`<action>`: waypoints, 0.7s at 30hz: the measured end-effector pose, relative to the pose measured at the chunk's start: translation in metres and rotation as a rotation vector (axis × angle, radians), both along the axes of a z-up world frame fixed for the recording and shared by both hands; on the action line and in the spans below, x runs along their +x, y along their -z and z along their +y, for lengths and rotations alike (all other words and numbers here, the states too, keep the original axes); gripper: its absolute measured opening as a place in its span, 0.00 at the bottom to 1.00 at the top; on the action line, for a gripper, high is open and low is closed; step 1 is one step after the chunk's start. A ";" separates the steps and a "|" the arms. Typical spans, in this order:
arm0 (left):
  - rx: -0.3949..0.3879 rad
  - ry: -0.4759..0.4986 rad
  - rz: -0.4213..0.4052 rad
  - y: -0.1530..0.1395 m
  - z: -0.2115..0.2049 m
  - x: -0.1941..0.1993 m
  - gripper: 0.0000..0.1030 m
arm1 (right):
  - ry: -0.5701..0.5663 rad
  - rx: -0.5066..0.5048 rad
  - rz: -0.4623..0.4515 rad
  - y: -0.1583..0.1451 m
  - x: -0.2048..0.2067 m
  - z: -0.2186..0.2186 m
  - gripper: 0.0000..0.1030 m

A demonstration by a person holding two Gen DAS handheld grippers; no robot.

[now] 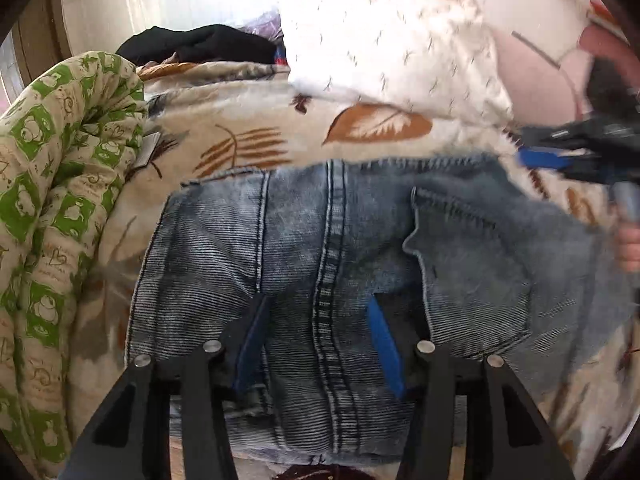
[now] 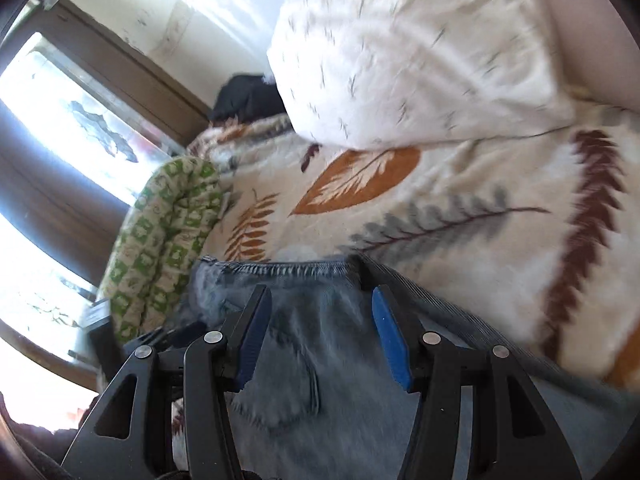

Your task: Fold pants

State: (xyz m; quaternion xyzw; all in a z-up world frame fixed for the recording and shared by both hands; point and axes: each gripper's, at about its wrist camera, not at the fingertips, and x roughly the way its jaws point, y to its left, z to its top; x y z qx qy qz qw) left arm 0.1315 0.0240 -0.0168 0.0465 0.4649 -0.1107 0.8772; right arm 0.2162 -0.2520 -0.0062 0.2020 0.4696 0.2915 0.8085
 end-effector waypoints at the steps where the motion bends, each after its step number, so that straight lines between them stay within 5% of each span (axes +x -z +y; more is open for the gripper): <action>1: -0.014 0.002 -0.004 -0.005 0.006 0.000 0.53 | -0.012 -0.011 0.021 0.005 0.008 0.006 0.51; 5: 0.058 -0.044 -0.092 -0.022 0.023 -0.005 0.53 | -0.048 -0.075 0.046 0.017 0.024 0.017 0.51; 9: 0.038 -0.068 -0.026 -0.011 0.045 0.003 0.53 | -0.076 -0.125 0.119 0.033 0.031 0.025 0.50; 11: 0.053 -0.095 0.004 0.001 0.053 0.007 0.53 | -0.081 -0.131 0.135 0.037 0.035 0.027 0.37; 12: 0.057 -0.104 0.019 0.007 0.056 0.009 0.54 | -0.086 -0.128 0.141 0.036 0.036 0.028 0.18; 13: 0.045 -0.110 0.032 0.011 0.060 0.011 0.55 | -0.095 -0.136 0.140 0.036 0.037 0.030 0.15; 18: 0.016 -0.115 0.040 0.014 0.067 0.014 0.56 | -0.025 -0.275 0.053 0.027 0.042 0.040 0.09; 21: 0.032 -0.108 0.041 0.017 0.065 0.014 0.57 | -0.008 -0.292 0.103 0.051 0.051 0.041 0.09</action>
